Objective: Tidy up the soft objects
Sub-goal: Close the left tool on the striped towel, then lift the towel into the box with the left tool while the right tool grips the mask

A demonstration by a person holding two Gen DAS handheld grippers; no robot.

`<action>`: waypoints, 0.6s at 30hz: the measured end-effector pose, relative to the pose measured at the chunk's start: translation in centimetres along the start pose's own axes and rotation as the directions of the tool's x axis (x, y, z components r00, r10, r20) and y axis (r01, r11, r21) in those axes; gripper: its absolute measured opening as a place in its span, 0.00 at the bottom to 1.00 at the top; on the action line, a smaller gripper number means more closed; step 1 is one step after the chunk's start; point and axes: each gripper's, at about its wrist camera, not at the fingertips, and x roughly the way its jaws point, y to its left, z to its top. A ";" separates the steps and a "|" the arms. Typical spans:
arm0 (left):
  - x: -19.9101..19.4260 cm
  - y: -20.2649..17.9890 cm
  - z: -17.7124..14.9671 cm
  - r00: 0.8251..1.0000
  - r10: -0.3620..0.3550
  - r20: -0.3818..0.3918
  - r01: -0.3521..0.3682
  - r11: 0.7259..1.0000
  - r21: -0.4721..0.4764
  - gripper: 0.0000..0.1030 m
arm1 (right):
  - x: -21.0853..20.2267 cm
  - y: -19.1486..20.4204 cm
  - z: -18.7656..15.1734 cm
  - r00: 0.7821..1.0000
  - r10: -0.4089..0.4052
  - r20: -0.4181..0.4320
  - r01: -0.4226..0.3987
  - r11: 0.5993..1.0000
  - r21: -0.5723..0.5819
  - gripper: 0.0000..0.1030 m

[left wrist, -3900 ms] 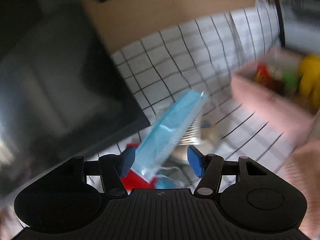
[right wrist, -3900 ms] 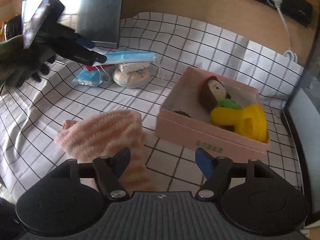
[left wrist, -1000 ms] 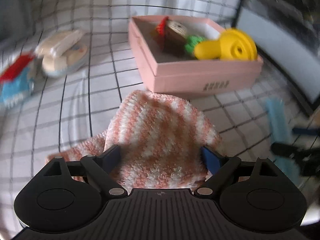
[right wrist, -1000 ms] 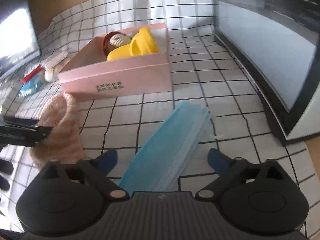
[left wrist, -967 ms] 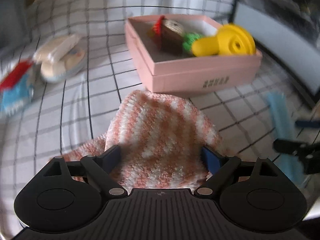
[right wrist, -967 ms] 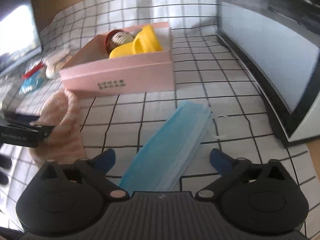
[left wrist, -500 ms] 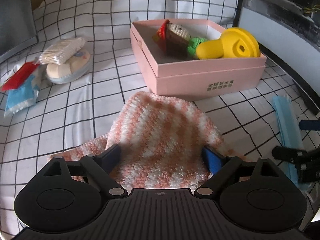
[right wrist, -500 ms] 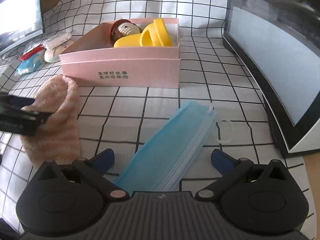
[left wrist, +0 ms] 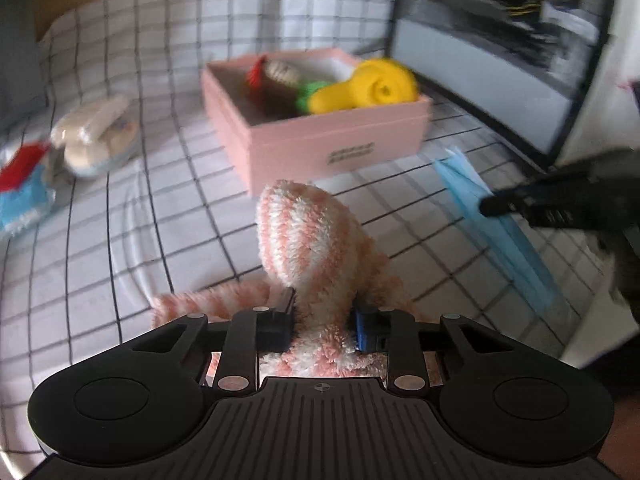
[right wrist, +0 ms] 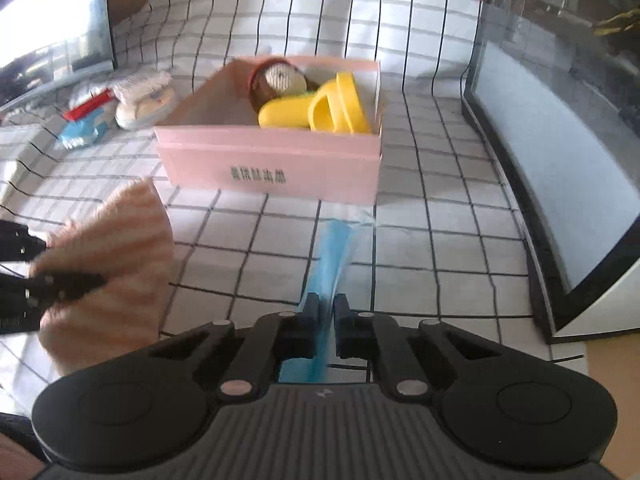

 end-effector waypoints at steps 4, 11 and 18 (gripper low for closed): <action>-3.0 -0.8 0.7 0.997 -0.029 0.068 0.025 0.998 0.061 0.27 | -2.6 -0.6 1.1 0.997 -0.017 0.071 0.016 1.000 0.015 0.05; -12.3 -0.8 10.5 0.895 -0.023 0.445 -0.057 0.985 0.165 0.27 | -6.7 -1.7 2.8 0.974 -0.022 0.225 0.005 0.997 0.077 0.05; -10.5 -1.3 19.4 0.803 0.049 0.595 -0.234 0.943 0.238 0.28 | -7.5 -2.5 1.5 0.972 -0.050 0.231 0.013 0.987 0.158 0.05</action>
